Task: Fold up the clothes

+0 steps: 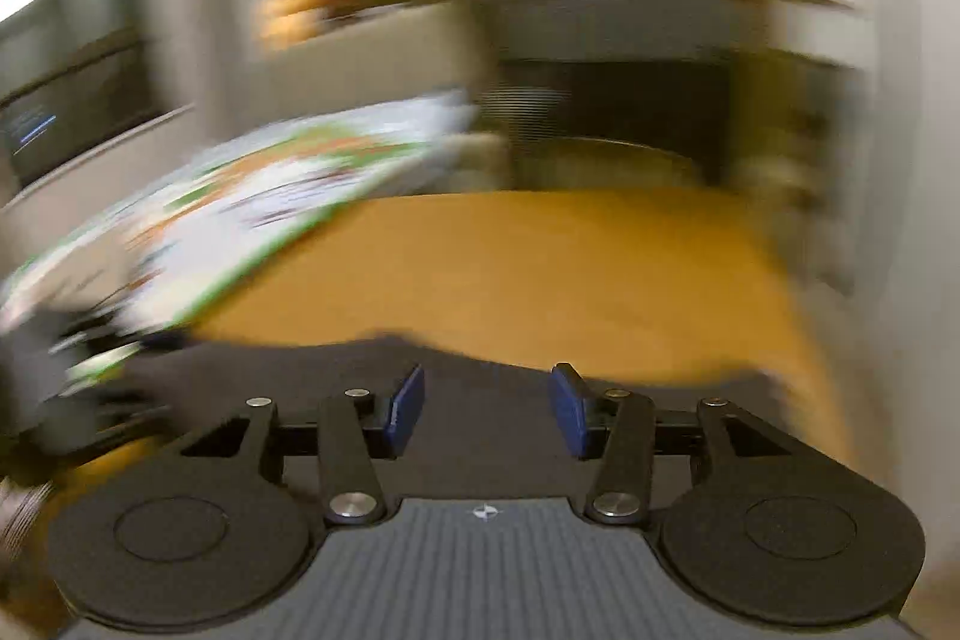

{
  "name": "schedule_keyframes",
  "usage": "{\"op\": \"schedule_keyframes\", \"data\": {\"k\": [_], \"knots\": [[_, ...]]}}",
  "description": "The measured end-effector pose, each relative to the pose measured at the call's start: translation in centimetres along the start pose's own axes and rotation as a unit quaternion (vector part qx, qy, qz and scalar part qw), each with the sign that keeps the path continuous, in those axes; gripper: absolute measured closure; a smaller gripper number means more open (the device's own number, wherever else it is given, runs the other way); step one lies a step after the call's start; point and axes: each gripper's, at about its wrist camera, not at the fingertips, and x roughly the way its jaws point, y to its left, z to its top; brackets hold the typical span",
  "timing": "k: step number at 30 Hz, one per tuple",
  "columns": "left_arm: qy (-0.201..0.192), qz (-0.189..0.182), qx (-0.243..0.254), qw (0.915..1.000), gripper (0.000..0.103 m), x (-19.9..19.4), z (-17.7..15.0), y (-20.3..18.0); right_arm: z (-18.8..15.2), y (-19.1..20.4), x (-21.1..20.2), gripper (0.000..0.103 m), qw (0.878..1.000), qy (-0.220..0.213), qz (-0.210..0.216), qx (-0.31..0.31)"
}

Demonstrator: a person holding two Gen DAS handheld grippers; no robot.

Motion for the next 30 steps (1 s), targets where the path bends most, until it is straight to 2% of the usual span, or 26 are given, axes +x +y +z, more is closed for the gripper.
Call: {"op": "schedule_keyframes", "data": {"k": [2,3,6,8,10,11,12,15,17,20,23,24,25,26,28,29,30], "knots": [[-0.01,-0.004,-0.006,0.9999,0.075,-1.1,-0.1,0.0,-0.8,-3.7,-0.6,0.056,0.997,0.002,-0.057,0.055],[-0.012,-0.005,-0.005,0.9999,0.075,-1.6,0.0,-0.2,-1.3,-5.1,-0.9,0.056,0.994,0.002,-0.073,0.081],[-0.008,-0.006,0.002,0.9999,0.074,-1.9,0.3,-0.2,-1.9,-8.0,-0.3,0.056,0.987,-0.004,-0.076,0.139],[-0.005,-0.005,0.0,1.0,0.074,-1.6,0.4,-0.3,-1.7,-8.6,1.2,0.057,0.985,0.005,-0.058,0.164],[-0.003,-0.008,-0.003,1.0,0.076,-1.3,0.5,-0.4,-1.5,-8.6,3.0,0.066,0.983,0.022,-0.032,0.18],[-0.002,-0.014,-0.009,0.9999,0.076,-1.2,0.5,-0.3,-1.5,-8.3,3.8,0.088,0.983,0.033,-0.025,0.18],[-0.001,-0.02,-0.015,0.9997,0.077,-1.2,0.5,-0.2,-1.5,-8.3,4.0,0.088,0.983,0.035,-0.021,0.179],[0.002,-0.059,-0.063,0.9962,0.078,-0.8,1.1,1.7,-0.6,-9.1,3.6,0.089,0.983,0.027,-0.011,0.183],[0.005,-0.074,-0.111,0.991,0.077,0.5,2.1,4.1,2.1,-9.3,4.5,0.089,0.983,0.013,-0.006,0.183],[0.02,-0.077,-0.208,0.9748,0.072,3.8,3.5,8.3,6.6,-9.0,6.3,0.09,0.986,-0.02,-0.004,0.164],[0.036,-0.004,-0.278,0.9599,0.042,8.0,3.3,12.3,10.7,-8.3,9.9,0.084,0.988,-0.045,-0.01,0.146],[0.046,0.023,-0.288,0.9562,0.041,9.0,3.0,13.2,11.6,-7.9,11.0,0.076,0.988,-0.05,-0.022,0.141],[0.056,0.036,-0.301,0.9512,0.04,9.6,2.7,14.1,12.1,-7.6,11.8,0.073,0.989,-0.052,-0.031,0.136],[0.06,0.031,-0.317,0.9459,0.039,9.6,2.4,14.7,12.0,-7.2,12.0,0.069,0.99,-0.05,-0.029,0.127],[0.059,0.002,-0.333,0.9409,0.019,8.7,2.2,14.8,11.3,-6.3,11.9,0.055,0.994,-0.042,-0.023,0.103],[0.064,-0.017,-0.333,0.9405,0.016,8.1,2.4,14.2,10.6,-5.9,11.6,0.042,0.995,-0.035,-0.023,0.085],[0.068,-0.041,-0.331,0.9404,0.011,7.5,2.4,13.7,9.9,-5.3,11.2,0.038,0.997,-0.022,-0.023,0.068]]}}
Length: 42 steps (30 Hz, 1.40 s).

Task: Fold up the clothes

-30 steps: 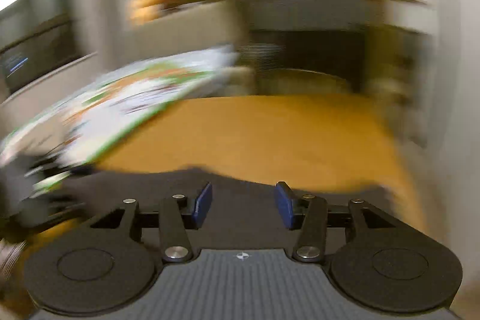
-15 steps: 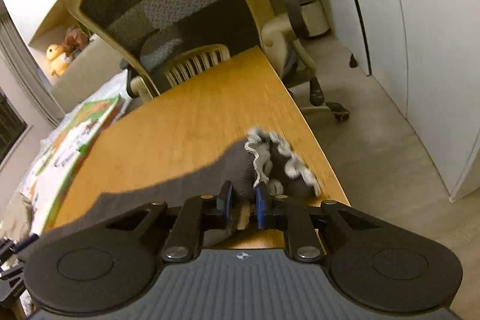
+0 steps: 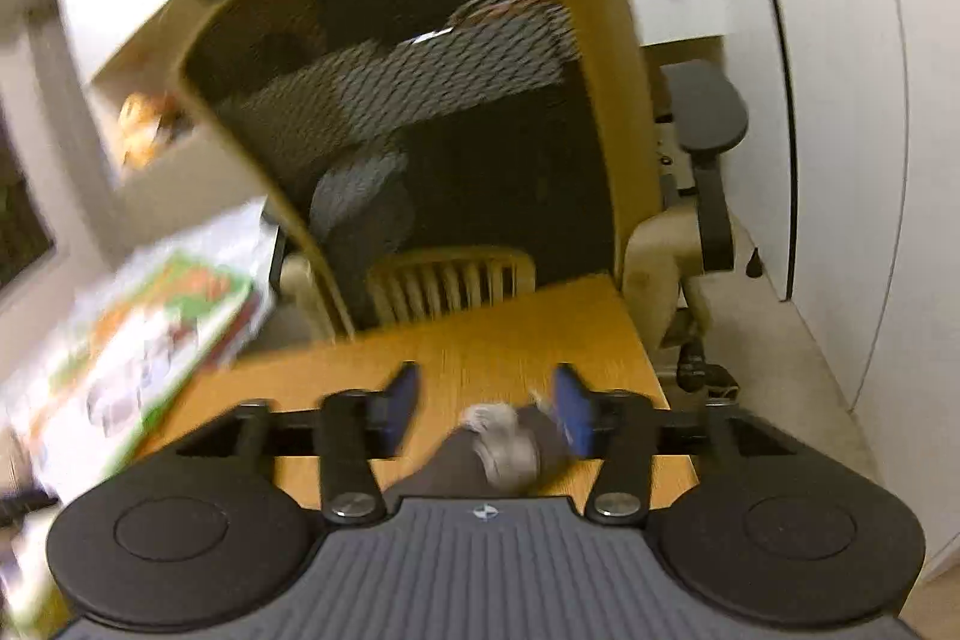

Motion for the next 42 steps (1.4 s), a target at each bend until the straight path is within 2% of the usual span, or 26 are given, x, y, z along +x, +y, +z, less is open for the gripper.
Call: {"op": "schedule_keyframes", "data": {"k": [3,4,7,8,11,15,18,22,23,24,26,27,29,31,34,35,37,38,39,40,41,42], "knots": [[0.043,-0.078,0.011,0.996,0.009,-0.9,-1.6,-2.1,-3.1,0.6,-1.4,0.037,0.997,0.05,0.011,-0.051],[0.056,-0.094,0.013,0.9938,0.009,-0.9,-2.0,-2.8,-4.2,0.8,-1.9,0.036,0.996,0.061,0.011,-0.069],[0.076,-0.11,0.014,0.991,0.009,0.1,-3.0,-4.2,-6.1,1.3,-2.7,0.036,0.991,0.072,0.003,-0.114],[0.074,-0.103,0.011,0.9919,0.009,0.5,-3.0,-4.1,-6.0,1.2,-2.6,0.036,0.991,0.065,-0.001,-0.115],[0.054,-0.081,-0.009,0.9952,0.009,1.1,-2.4,-3.4,-4.0,-0.5,-1.3,0.036,0.997,0.036,-0.008,-0.063],[0.025,-0.026,-0.035,0.9987,0.009,1.9,-1.4,-1.3,-0.9,-2.7,3.5,0.036,0.999,0.021,-0.022,0.008],[0.035,-0.008,-0.046,0.9983,0.009,3.2,-1.0,-0.2,0.1,-3.7,7.4,0.036,0.999,0.022,-0.033,0.037],[0.057,0.004,-0.044,0.9974,0.009,5.1,-1.1,0.3,-0.5,-3.9,10.0,0.036,0.997,0.048,0.003,0.064],[0.061,0.006,-0.043,0.9972,0.009,5.5,-1.2,0.3,-0.7,-3.7,10.2,0.045,0.996,0.054,0.011,0.063],[0.065,0.006,-0.042,0.997,0.013,5.9,-1.3,0.3,-0.9,-3.2,9.9,0.064,0.997,0.056,0.014,0.055],[0.061,0.007,-0.025,0.9978,0.026,6.2,-1.5,-0.1,-1.0,-2.4,8.6,0.074,0.998,0.051,0.019,0.043],[0.056,0.009,-0.014,0.9983,0.042,6.2,-1.6,-0.3,-0.7,-2.3,7.4,0.077,0.998,0.042,0.026,0.048],[0.052,0.016,-0.004,0.9985,0.048,6.0,-1.5,-0.5,0.1,-2.0,4.6,0.08,0.997,0.018,0.043,0.058],[0.039,0.015,0.003,0.9991,0.061,5.5,-1.3,-0.5,1.3,-1.8,0.8,0.08,0.996,-0.022,0.063,0.063],[0.011,0.019,0.019,0.9996,0.063,4.6,-0.5,-0.9,3.3,-1.7,-3.7,0.08,0.993,-0.066,0.078,0.066],[0.001,0.023,0.023,0.9995,0.063,4.3,-0.1,-1.0,3.8,-1.7,-4.3,0.084,0.993,-0.076,0.062,0.064],[-0.024,0.045,0.03,0.9982,0.064,4.2,0.7,-1.1,4.8,-1.9,-5.0,0.083,0.994,-0.094,0.017,0.057],[-0.041,0.063,0.035,0.9966,0.064,4.3,0.9,-1.1,5.0,-2.1,-5.1,0.073,0.993,-0.104,-0.014,0.054],[-0.056,0.083,0.04,0.9941,0.064,4.3,1.2,-0.9,5.0,-2.4,-5.1,0.055,0.991,-0.116,-0.043,0.055],[-0.062,0.097,0.036,0.9927,0.061,4.4,1.4,-0.5,4.9,-2.8,-5.2,0.046,0.989,-0.122,-0.056,0.056],[-0.066,0.109,0.031,0.9914,0.06,4.5,1.5,-0.1,4.5,-3.0,-5.2,0.039,0.99,-0.119,-0.056,0.053],[-0.06,0.111,0.017,0.9919,0.055,4.4,1.7,0.4,4.0,-3.1,-5.3,0.038,0.991,-0.112,-0.053,0.049]]}}
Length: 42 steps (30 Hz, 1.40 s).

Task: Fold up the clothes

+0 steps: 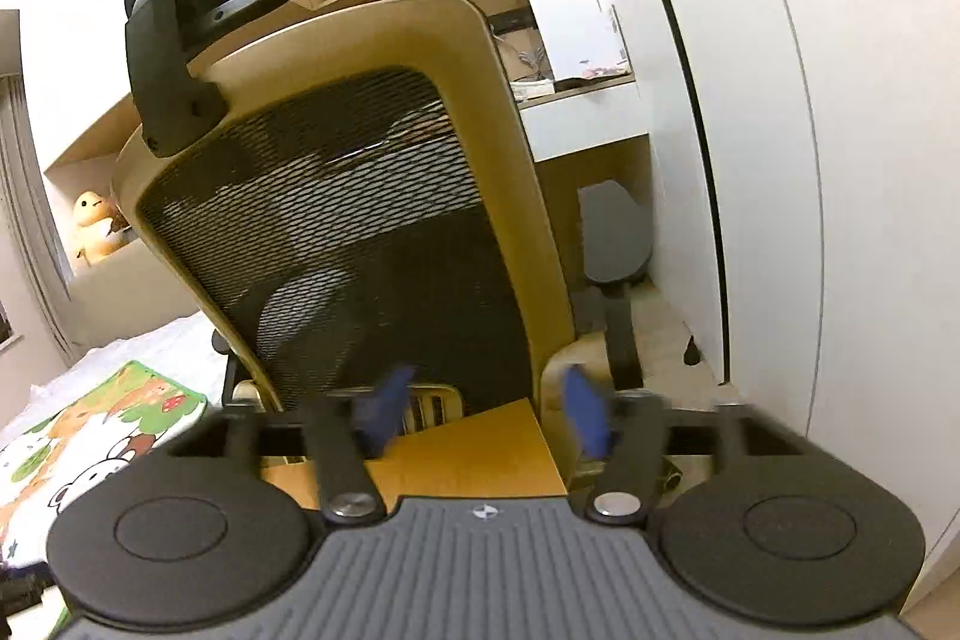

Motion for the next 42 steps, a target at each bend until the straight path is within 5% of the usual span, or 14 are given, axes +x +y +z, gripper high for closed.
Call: {"op": "schedule_keyframes", "data": {"k": [2,5,8,11,15,28,42], "knots": [[0.017,-0.019,-0.024,0.9994,0.045,-0.6,0.0,0.5,-1.2,-0.2,-0.4,0.037,1.0,0.019,0.003,-0.015],[0.048,-0.102,-0.042,0.9927,0.032,-2.8,-0.7,-0.4,-4.1,0.0,-1.0,0.037,0.996,0.08,0.01,-0.047],[0.073,-0.2,-0.04,0.9763,0.023,-5.5,-2.0,-2.5,-8.2,0.8,-1.6,0.037,0.983,0.164,0.038,-0.074],[0.104,-0.248,-0.015,0.9631,0.012,-6.8,-4.0,-4.5,-12.3,2.1,-2.3,0.037,0.967,0.226,0.063,-0.1],[0.146,-0.213,0.004,0.9661,0.009,-4.2,-6.2,-5.4,-14.3,3.9,-2.0,0.025,0.959,0.235,0.067,-0.144],[0.084,-0.162,0.053,0.9818,0.003,6.5,-1.3,-5.9,-12.2,7.0,10.5,0.014,0.961,0.185,0.064,-0.196],[0.053,-0.132,0.077,0.9868,0.001,2.9,-3.8,-7.2,-13.0,6.8,8.2,0.01,0.966,0.164,0.044,-0.196]]}}
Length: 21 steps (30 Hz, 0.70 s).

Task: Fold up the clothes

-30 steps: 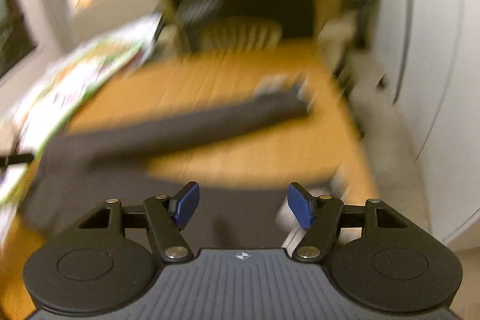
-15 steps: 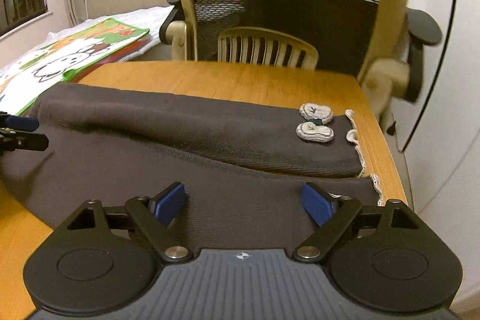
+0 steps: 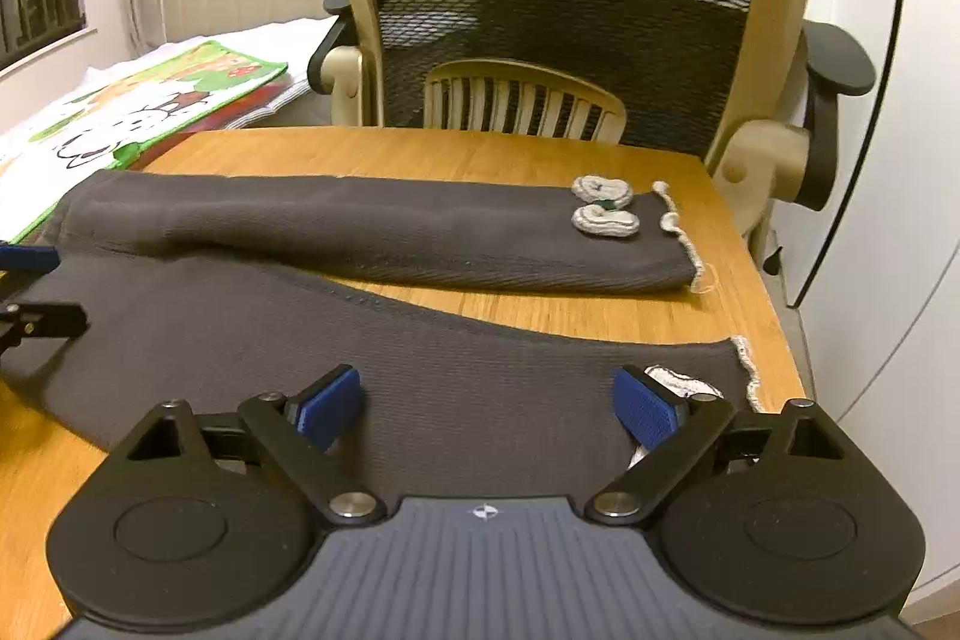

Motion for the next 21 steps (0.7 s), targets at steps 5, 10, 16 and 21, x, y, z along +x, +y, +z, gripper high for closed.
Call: {"op": "schedule_keyframes", "data": {"k": [5,10,16,21], "knots": [[-0.038,0.013,-0.047,0.9981,0.001,-2.4,-1.3,0.1,-1.6,0.6,-2.9,0.0,0.999,-0.042,-0.005,0.029],[-0.042,0.001,-0.074,0.9964,0.0,-5.4,-3.5,-1.6,-3.7,1.4,-5.7,0.0,0.997,-0.045,-0.005,0.057],[-0.011,0.018,-0.09,0.9957,0.0,-7.2,-5.2,-4.1,-5.4,2.2,-7.0,0.0,0.994,-0.013,-0.001,0.109],[0.014,0.074,-0.09,0.9931,0.0,-7.8,-6.0,-5.7,-6.6,3.7,-8.1,0.0,0.993,0.0,-0.013,0.116]]}}
